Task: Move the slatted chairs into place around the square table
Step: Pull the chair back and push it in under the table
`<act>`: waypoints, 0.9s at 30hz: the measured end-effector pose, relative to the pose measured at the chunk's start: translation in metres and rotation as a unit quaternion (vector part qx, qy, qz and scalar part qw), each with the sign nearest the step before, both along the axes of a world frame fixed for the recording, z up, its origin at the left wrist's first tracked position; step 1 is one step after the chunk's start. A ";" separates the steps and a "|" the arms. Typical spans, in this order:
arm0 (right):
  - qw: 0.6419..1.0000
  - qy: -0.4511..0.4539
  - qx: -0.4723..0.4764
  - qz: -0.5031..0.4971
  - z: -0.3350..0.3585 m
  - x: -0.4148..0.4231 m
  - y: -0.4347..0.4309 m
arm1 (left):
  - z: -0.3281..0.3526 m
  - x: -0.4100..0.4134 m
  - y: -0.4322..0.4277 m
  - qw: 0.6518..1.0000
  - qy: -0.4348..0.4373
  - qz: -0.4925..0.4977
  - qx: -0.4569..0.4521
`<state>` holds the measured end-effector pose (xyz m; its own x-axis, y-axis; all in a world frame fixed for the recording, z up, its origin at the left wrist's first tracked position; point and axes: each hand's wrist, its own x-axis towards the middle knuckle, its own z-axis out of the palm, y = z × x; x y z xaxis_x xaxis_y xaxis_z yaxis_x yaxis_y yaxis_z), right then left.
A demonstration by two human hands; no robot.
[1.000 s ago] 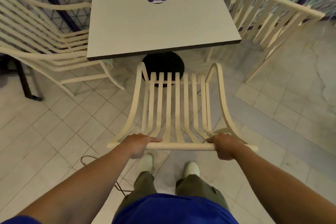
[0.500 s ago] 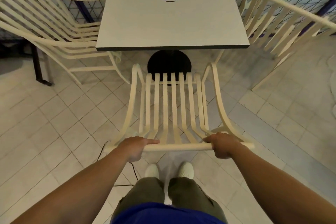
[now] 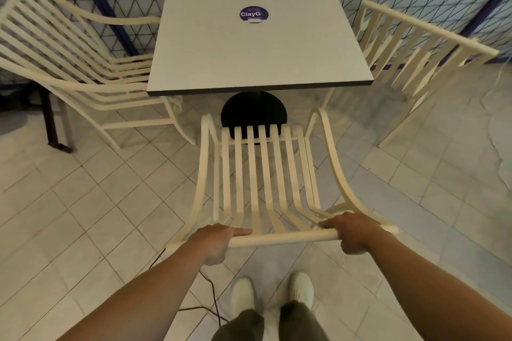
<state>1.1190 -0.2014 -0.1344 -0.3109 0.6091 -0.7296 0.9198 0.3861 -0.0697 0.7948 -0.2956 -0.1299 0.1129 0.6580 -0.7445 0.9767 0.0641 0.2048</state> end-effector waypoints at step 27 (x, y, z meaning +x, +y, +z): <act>1.000 0.000 -0.002 0.031 0.006 0.011 -0.028 | 0.000 0.014 -0.031 1.000 -0.001 0.026 -0.012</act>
